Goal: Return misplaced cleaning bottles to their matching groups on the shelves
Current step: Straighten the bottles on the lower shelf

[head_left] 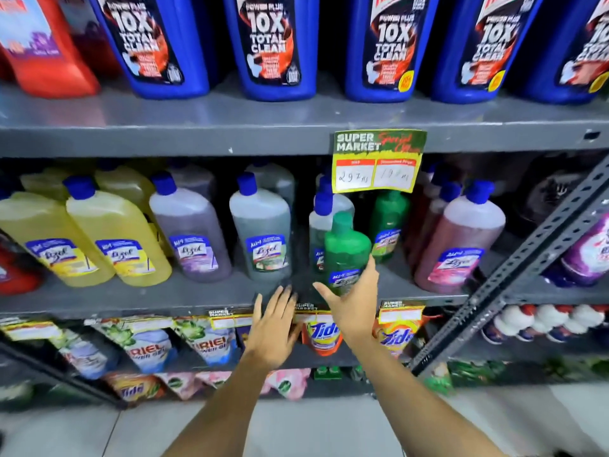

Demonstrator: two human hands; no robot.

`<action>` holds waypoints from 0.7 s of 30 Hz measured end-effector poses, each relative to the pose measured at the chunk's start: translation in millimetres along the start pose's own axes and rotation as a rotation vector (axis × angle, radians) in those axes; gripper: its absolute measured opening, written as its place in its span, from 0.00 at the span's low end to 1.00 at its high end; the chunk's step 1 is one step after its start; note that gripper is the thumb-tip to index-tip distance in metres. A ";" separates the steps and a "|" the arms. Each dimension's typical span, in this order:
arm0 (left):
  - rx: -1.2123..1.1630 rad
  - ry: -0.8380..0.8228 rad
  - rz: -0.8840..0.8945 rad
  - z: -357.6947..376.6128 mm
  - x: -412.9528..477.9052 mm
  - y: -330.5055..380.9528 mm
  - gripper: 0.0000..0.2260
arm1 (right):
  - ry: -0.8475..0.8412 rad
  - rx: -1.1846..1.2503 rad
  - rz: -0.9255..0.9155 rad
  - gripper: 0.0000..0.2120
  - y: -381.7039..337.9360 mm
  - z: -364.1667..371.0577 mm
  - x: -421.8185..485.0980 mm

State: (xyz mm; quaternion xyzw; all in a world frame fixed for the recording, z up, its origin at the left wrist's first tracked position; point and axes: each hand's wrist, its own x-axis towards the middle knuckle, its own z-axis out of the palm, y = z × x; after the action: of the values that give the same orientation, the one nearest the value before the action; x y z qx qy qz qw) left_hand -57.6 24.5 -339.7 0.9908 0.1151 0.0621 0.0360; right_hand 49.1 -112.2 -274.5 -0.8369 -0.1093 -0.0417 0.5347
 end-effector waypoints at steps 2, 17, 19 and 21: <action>0.003 0.003 0.012 2.0 -0.2 -2.6 0.27 | 0.012 -0.026 0.023 0.49 1.6 5.7 0.5; -0.030 0.016 0.035 4.3 -2.2 -8.2 0.27 | 0.100 -0.054 0.047 0.42 35.4 -35.0 44.2; -0.042 0.023 0.041 2.5 -2.0 -7.7 0.26 | 0.123 -0.066 0.057 0.43 42.0 -44.3 52.4; -0.050 0.030 0.048 2.0 -1.9 -8.4 0.26 | 0.134 -0.073 0.067 0.43 46.6 -50.4 57.0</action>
State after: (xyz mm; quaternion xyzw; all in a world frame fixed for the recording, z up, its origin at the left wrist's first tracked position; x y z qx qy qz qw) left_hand -61.0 32.1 -342.6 0.9910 0.0904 0.0804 0.0576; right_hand 117.5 -168.7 -283.7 -0.8543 -0.0435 -0.0839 0.5111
